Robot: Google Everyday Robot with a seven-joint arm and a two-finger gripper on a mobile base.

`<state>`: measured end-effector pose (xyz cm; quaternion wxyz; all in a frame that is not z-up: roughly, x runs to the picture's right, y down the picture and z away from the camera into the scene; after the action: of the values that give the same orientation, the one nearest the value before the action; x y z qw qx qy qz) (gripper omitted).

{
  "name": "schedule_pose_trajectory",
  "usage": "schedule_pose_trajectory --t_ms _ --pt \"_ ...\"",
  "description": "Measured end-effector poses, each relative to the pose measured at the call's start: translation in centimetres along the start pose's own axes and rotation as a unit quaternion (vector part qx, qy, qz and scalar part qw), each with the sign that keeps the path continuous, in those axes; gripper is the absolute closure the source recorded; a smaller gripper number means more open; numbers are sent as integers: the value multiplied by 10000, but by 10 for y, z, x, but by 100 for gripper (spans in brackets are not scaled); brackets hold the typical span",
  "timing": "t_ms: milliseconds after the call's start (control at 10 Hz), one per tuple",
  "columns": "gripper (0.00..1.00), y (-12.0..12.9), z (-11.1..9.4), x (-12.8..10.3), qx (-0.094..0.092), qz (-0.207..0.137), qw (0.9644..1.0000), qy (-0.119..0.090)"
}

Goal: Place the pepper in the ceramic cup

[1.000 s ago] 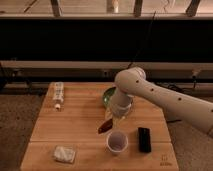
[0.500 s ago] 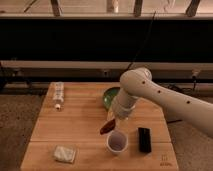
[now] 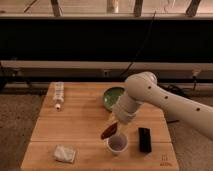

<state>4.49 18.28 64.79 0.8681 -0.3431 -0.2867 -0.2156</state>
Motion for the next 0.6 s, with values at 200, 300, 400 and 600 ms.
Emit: schedule_pose_trajectory --t_ms 200,300,400,600 --pt "100 8 3 1 19 56 10000 -22" --pt "100 11 3 3 39 106 9999 -25" --pt "100 15 3 6 52 169 9998 -26" --pt "100 25 3 14 68 305 9995 -40"
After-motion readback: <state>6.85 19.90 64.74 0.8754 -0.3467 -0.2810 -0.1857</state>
